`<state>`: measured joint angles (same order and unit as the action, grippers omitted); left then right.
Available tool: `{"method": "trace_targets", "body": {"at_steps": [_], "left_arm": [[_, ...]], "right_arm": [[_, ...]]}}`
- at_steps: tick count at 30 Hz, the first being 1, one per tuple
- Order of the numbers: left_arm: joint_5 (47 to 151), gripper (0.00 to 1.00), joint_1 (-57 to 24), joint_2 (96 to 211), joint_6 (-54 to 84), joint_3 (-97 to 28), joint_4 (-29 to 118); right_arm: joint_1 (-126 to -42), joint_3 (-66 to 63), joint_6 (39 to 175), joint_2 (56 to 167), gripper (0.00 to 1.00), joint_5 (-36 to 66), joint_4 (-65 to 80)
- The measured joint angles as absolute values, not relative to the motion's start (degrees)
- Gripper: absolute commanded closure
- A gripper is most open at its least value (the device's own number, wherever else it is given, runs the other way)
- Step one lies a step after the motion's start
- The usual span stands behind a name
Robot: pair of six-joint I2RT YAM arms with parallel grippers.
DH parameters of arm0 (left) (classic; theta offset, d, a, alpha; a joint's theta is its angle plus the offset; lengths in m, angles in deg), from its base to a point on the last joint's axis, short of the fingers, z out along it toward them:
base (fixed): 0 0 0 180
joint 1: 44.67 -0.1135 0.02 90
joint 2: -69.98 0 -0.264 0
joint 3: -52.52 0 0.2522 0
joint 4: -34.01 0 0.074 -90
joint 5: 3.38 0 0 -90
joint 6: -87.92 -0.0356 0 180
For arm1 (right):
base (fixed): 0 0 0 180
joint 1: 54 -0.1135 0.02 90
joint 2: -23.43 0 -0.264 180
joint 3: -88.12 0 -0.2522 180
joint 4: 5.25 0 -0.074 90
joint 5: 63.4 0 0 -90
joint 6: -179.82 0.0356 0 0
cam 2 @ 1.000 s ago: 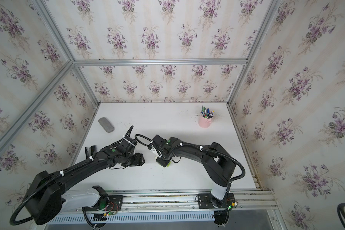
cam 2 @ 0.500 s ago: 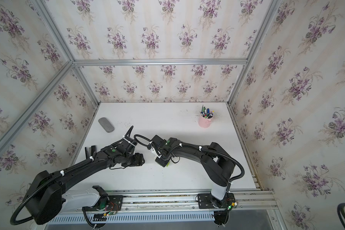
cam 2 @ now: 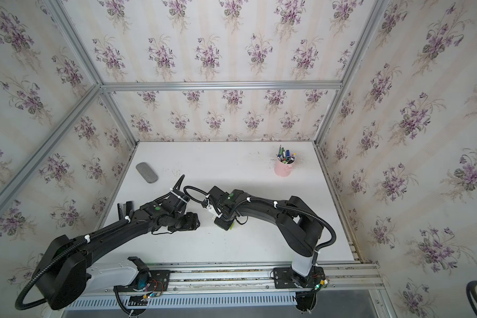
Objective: Assemble the letter y with lego
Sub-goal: Assemble the lego brick with the lego brick.
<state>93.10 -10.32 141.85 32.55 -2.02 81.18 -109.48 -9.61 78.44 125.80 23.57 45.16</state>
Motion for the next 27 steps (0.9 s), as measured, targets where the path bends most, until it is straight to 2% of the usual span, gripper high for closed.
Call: {"method": "trace_targets", "body": {"at_steps": [27], "left_arm": [[93.10, 0.28, -11.11, 141.16, 32.55, -1.25, 80.77]], "right_arm": [[-109.50, -8.49, 74.51, 125.16, 0.78, 22.31, 45.94]]}}
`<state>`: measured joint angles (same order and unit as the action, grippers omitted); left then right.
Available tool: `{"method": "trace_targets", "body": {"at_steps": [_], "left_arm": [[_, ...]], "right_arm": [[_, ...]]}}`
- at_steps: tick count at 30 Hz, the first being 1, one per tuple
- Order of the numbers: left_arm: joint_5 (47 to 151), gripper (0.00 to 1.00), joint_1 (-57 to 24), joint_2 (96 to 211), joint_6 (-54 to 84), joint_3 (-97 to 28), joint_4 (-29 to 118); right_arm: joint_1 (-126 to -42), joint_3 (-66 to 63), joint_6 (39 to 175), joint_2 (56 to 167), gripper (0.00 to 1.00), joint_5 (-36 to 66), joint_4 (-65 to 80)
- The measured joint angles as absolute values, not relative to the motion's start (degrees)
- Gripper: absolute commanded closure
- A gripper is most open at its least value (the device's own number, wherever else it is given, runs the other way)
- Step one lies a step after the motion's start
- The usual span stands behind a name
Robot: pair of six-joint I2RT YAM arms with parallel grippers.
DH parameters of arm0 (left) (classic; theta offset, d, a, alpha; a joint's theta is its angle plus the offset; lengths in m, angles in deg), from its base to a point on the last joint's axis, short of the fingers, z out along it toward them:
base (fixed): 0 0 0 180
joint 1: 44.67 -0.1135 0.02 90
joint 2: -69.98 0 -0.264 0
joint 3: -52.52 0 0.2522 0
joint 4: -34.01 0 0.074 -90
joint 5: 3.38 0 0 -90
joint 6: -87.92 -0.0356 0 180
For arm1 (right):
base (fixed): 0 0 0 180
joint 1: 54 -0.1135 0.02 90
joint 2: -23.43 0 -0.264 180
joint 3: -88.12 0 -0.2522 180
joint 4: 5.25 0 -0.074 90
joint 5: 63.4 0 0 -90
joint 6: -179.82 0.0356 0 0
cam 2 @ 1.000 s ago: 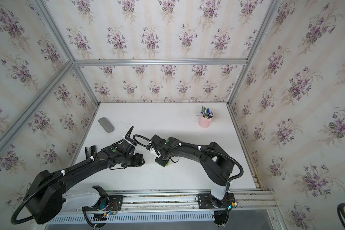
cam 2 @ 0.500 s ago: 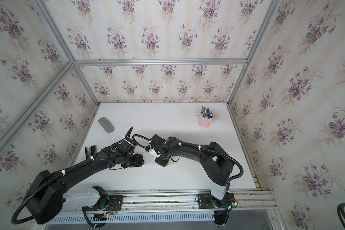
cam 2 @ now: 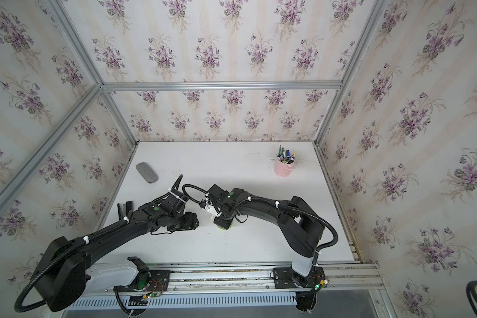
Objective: Assemble the letter y with lego
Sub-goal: Assemble the lego brick with the lego brick.
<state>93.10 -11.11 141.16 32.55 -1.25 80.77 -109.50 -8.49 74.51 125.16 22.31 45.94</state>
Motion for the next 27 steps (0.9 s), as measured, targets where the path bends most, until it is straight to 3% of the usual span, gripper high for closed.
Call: {"method": "trace_targets", "body": {"at_steps": [27], "left_arm": [[93.10, 0.28, -11.74, 141.24, 32.53, -0.64, 80.64]], "right_arm": [[-110.53, -7.99, 73.70, 127.98, 0.79, 24.12, 45.77]]}}
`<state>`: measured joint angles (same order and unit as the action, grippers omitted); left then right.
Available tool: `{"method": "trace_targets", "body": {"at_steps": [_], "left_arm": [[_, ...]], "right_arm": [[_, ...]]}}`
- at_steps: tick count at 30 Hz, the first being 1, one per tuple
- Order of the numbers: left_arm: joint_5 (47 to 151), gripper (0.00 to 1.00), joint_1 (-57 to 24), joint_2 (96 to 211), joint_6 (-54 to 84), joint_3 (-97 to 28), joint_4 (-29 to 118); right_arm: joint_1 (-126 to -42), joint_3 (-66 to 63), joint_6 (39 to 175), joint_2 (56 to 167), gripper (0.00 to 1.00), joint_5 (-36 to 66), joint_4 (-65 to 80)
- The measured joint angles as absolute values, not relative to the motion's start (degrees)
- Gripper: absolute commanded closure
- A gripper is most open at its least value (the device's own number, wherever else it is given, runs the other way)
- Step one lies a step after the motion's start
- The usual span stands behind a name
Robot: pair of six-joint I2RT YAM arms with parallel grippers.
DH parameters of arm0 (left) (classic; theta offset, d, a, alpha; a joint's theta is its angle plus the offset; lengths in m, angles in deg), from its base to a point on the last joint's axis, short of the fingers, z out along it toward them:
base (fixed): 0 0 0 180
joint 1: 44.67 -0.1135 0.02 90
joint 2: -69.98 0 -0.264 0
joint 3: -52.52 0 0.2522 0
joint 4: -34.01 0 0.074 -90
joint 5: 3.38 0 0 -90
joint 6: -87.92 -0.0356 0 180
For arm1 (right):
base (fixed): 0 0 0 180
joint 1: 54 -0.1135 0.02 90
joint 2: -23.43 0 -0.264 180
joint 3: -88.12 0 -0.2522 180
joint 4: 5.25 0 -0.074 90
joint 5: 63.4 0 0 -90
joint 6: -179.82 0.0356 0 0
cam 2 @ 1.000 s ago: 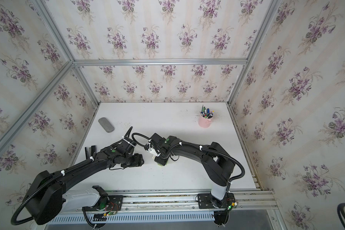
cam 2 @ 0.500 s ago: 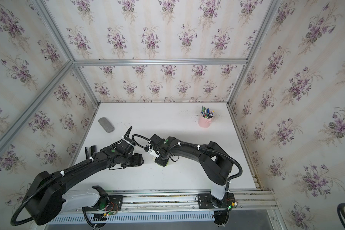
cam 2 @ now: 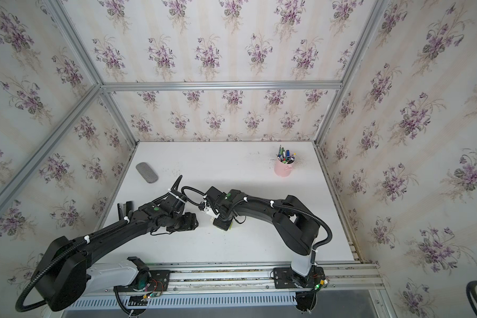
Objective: Assemble the letter y with lego
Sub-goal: Assemble the lego brick with the lego brick, then pick up the lego brick from the center of the board.
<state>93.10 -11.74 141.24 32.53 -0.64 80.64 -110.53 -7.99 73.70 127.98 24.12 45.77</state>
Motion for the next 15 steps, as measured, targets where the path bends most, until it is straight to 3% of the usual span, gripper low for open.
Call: {"method": "trace_targets", "body": {"at_steps": [15], "left_arm": [[93.12, 0.28, -12.42, 139.80, 32.53, 0.63, 80.44]], "right_arm": [[-111.36, -6.85, 73.87, 130.74, 0.84, 25.45, 47.12]]}}
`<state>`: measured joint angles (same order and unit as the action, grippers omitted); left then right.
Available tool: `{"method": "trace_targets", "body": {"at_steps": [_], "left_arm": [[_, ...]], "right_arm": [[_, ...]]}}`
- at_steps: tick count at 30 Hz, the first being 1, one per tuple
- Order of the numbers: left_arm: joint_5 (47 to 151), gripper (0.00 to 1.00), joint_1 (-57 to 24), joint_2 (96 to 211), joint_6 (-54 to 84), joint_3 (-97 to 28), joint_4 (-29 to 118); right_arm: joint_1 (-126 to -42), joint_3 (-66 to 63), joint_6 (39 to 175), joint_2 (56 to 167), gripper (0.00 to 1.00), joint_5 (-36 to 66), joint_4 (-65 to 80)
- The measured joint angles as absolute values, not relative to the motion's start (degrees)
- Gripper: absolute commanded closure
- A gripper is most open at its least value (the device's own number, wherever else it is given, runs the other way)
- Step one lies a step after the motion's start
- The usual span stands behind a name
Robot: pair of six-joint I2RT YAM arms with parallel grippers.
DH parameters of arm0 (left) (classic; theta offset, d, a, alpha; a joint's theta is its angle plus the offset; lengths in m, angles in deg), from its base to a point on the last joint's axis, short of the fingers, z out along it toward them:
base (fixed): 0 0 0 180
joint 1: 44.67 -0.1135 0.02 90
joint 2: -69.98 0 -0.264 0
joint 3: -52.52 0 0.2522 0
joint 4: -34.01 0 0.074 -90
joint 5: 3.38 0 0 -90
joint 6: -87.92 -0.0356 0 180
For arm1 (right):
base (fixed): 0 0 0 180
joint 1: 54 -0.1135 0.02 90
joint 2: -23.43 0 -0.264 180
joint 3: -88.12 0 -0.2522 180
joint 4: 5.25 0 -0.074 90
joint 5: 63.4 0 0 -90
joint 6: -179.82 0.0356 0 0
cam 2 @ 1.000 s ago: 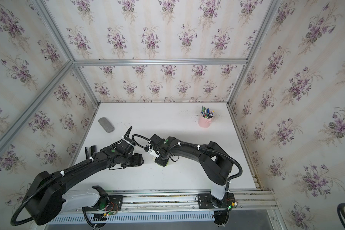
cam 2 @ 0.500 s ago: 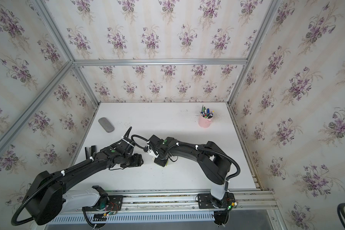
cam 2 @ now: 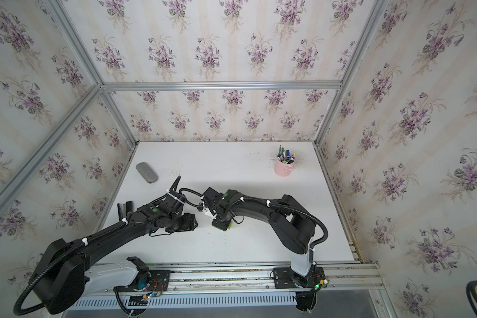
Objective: Assemble the letter y with lego
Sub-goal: Pick up the lego brick from the center of the board.
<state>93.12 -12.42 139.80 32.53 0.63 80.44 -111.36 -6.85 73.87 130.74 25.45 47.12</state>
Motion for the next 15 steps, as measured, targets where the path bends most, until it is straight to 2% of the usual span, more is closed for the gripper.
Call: {"method": "trace_targets", "body": {"at_steps": [15], "left_arm": [[93.32, 0.28, -12.66, 139.58, 32.57, 0.26, 80.40]], "right_arm": [[-107.73, -10.35, 79.14, 125.10, 0.84, 24.91, 46.55]]}}
